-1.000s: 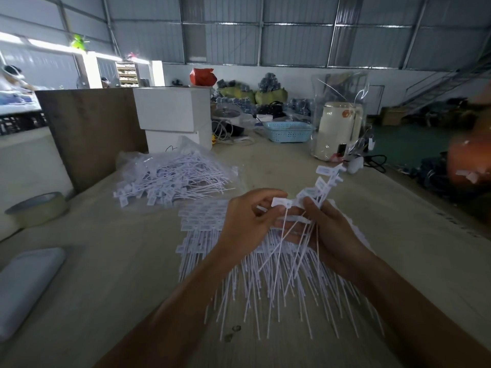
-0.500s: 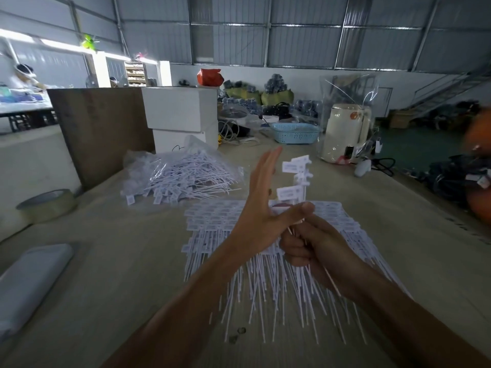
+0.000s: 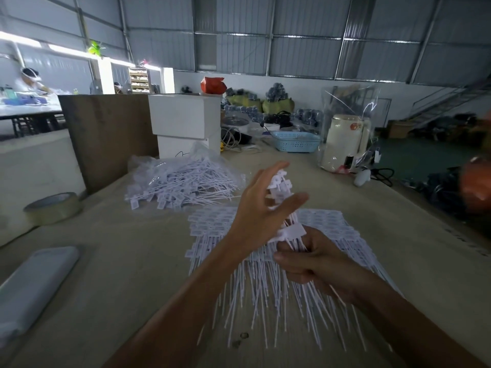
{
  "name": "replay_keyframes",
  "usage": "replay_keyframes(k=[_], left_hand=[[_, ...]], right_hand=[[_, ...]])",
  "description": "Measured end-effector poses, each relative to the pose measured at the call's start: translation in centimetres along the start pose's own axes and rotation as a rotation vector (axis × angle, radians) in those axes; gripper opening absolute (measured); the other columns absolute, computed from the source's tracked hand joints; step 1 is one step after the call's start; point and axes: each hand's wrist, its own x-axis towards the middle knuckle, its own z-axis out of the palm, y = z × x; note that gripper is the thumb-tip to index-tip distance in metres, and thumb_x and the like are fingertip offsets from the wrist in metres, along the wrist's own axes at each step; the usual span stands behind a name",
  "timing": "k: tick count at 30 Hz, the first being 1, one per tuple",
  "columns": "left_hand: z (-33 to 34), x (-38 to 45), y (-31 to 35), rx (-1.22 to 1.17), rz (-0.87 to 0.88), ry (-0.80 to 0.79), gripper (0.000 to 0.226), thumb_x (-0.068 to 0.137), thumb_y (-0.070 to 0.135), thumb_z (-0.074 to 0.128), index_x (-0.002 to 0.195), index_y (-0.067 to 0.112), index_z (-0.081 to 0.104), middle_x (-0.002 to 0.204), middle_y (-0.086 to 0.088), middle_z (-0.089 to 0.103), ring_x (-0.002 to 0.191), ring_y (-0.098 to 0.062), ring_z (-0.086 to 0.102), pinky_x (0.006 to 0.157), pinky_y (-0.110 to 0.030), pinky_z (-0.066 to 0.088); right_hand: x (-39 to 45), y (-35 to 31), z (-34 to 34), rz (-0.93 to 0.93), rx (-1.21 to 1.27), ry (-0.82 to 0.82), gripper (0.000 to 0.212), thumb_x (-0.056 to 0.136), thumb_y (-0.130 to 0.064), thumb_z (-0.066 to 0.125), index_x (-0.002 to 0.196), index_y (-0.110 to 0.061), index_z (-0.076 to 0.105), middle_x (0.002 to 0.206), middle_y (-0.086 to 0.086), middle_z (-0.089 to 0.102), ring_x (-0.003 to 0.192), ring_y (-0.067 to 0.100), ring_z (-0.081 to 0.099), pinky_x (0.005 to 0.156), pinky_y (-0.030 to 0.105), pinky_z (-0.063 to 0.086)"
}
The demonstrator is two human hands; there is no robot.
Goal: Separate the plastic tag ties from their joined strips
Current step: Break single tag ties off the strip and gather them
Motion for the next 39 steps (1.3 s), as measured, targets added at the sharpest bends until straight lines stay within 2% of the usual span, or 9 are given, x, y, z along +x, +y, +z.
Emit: replay_keyframes(k=[3,6,13,16,18,22,30,35,39], left_hand=[[-0.2,0.3,0.3,0.105,0.059,0.044,0.046,0.087,0.052,0.06,0.127,0.029,0.059,0.119,0.009,0.059,0.104,0.001,0.06,0.079,-0.019,0.052],[-0.5,0.1,0.3,0.193,0.138,-0.014,0.041,0.091,0.047,0.062,0.123,0.022,0.061,0.108,0.006,0.06,0.097,0.001,0.058,0.077,-0.005,0.041],[-1.5,-1.9,0.4,0.151,0.252,-0.019,0.034,0.083,0.031,0.075,0.109,0.012,0.066,0.096,-0.001,0.063,0.086,-0.018,0.064,0.073,-0.039,0.052],[-2.1,-1.8,0.3,0.252,0.361,0.026,0.022,0.082,0.018,0.075,0.102,0.008,0.072,0.088,-0.006,0.065,0.077,-0.021,0.064,0.066,-0.039,0.051],[-2.3,-1.5,0.2,0.226,0.383,0.062,0.009,0.083,0.007,0.074,0.091,0.008,0.074,0.082,-0.006,0.067,0.071,-0.017,0.064,0.063,-0.033,0.051],[-2.8,-0.5,-0.1,0.06,0.194,0.064,0.007,0.083,0.005,0.074,0.088,0.009,0.076,0.083,-0.002,0.074,0.074,-0.007,0.069,0.068,-0.02,0.053],[-4.1,1.5,-1.0,-0.041,0.046,0.102,0.01,0.086,0.027,0.065,0.081,0.032,0.071,0.078,0.002,0.071,0.066,-0.017,0.066,0.058,-0.026,0.05],[-4.9,1.8,-2.5,-0.036,-0.003,0.142,0.011,0.088,0.025,0.063,0.082,0.031,0.069,0.077,0.011,0.069,0.067,-0.006,0.064,0.06,-0.023,0.048],[-4.7,1.6,-3.7,-0.052,-0.034,0.207,0.009,0.091,0.027,0.063,0.085,0.031,0.068,0.071,0.013,0.065,0.06,-0.008,0.06,0.054,-0.029,0.046]], right_hand=[[0.8,-0.8,-0.5,0.068,0.009,0.214,0.021,0.098,-0.01,0.061,0.086,-0.027,0.066,0.058,-0.002,0.028,0.046,0.011,0.022,0.048,0.028,0.021],[1.5,-1.7,-0.9,0.094,-0.06,0.283,0.013,0.098,-0.008,0.06,0.104,-0.019,0.066,0.057,0.0,0.033,0.046,0.012,0.026,0.047,0.028,0.021],[3.3,-3.4,1.2,0.017,-0.197,0.227,0.013,0.088,0.0,0.054,0.078,-0.008,0.055,0.055,0.001,0.038,0.045,0.01,0.031,0.044,0.022,0.025],[4.1,-2.7,2.3,0.06,-0.296,0.215,0.04,0.096,0.011,0.044,0.065,-0.014,0.047,0.046,-0.012,0.041,0.04,-0.001,0.036,0.042,0.016,0.028],[4.4,-2.5,2.9,0.056,-0.295,0.185,0.04,0.094,0.014,0.044,0.065,-0.014,0.051,0.048,-0.01,0.043,0.044,0.001,0.037,0.045,0.017,0.028],[4.6,-2.8,3.2,0.036,-0.19,0.164,0.035,0.086,-0.002,0.062,0.072,-0.033,0.069,0.054,-0.004,0.042,0.046,0.008,0.033,0.044,0.021,0.029],[5.0,-2.9,3.0,-0.027,-0.065,0.205,0.029,0.102,-0.001,0.048,0.083,-0.019,0.062,0.069,0.006,0.04,0.056,0.014,0.037,0.054,0.027,0.04],[4.9,-2.2,2.3,0.02,-0.479,0.199,0.023,0.108,-0.024,0.041,0.115,-0.015,0.061,0.063,0.003,0.049,0.048,0.014,0.046,0.051,0.032,0.045],[5.4,-1.0,1.6,0.009,-0.732,0.31,0.026,0.107,-0.033,0.04,0.096,-0.019,0.06,0.058,-0.011,0.045,0.047,0.003,0.043,0.05,0.016,0.037]])
